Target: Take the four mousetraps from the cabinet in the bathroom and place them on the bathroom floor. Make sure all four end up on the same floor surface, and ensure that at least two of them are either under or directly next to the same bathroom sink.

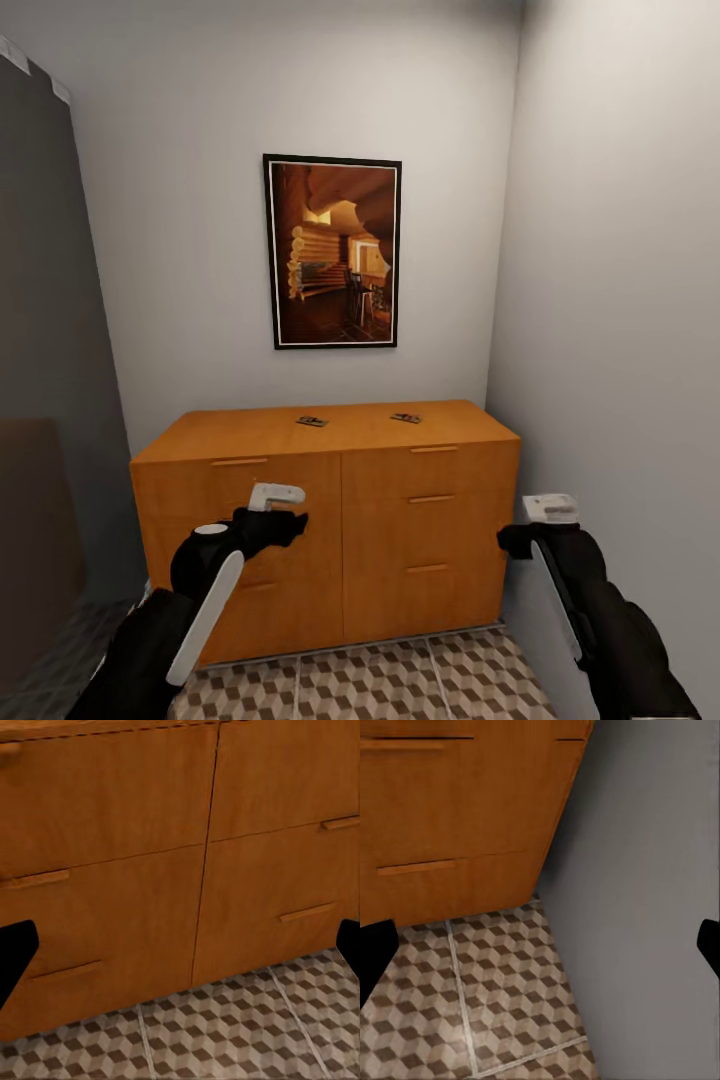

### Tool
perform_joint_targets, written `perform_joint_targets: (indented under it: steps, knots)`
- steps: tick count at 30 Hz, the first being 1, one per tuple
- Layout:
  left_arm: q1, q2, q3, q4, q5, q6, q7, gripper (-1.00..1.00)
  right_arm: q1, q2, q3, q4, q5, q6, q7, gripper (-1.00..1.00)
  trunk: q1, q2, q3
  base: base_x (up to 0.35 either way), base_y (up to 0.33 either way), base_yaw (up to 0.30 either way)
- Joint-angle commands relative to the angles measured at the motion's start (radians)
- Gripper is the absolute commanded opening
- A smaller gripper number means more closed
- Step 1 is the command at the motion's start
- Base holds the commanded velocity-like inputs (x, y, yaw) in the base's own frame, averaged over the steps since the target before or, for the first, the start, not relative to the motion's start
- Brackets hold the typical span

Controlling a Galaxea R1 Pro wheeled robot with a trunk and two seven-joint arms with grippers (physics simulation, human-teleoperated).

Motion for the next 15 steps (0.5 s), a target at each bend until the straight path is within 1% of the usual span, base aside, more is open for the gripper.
perform_joint_targets:
  steps: [1,4,7,8,9,10,12,15]
  knots:
    - [-0.015,0.001,0.009,-0.002,0.012,0.006,0.011,1.00,-0.028,0.001,0.001,0.001,0.006,0.005,0.004,1.00,0.000,-0.001,-0.002,0.000,0.000,0.000]
    - [-0.055,0.001,0.033,-0.003,0.011,0.012,0.011,1.00,-0.090,0.006,0.002,0.014,0.005,0.005,0.003,1.00,0.000,-0.001,-0.002,0.000,0.000,0.000]
    - [-0.084,0.003,0.051,-0.003,0.010,0.016,0.012,1.00,-0.142,0.025,0.002,0.034,0.006,0.005,0.003,1.00,0.000,-0.001,-0.002,0.006,0.000,0.000]
    - [-0.090,0.004,0.056,-0.003,0.010,0.016,0.012,1.00,-0.158,0.033,0.002,0.041,0.006,0.005,0.002,1.00,0.000,-0.001,-0.002,0.055,0.000,0.000]
    - [-0.090,0.004,0.056,-0.003,0.010,0.016,0.012,1.00,-0.158,0.033,0.002,0.041,0.006,0.005,0.002,1.00,0.000,-0.001,-0.002,0.055,0.000,0.000]
    - [-0.103,0.006,0.066,-0.003,0.008,0.018,0.013,1.00,-0.193,0.055,0.002,0.061,0.007,0.005,-0.002,1.00,0.000,-0.001,-0.002,0.184,0.000,0.000]
    - [-0.110,0.009,0.072,-0.003,0.001,0.019,0.014,1.00,-0.212,0.069,0.002,0.075,0.009,0.005,-0.014,1.00,0.000,-0.001,-0.002,0.232,0.000,0.000]
    - [-0.118,0.009,0.076,-0.004,-0.012,0.019,0.014,1.00,-0.224,0.087,0.003,0.084,0.013,0.005,-0.039,1.00,0.000,-0.001,-0.002,0.283,0.000,0.000]
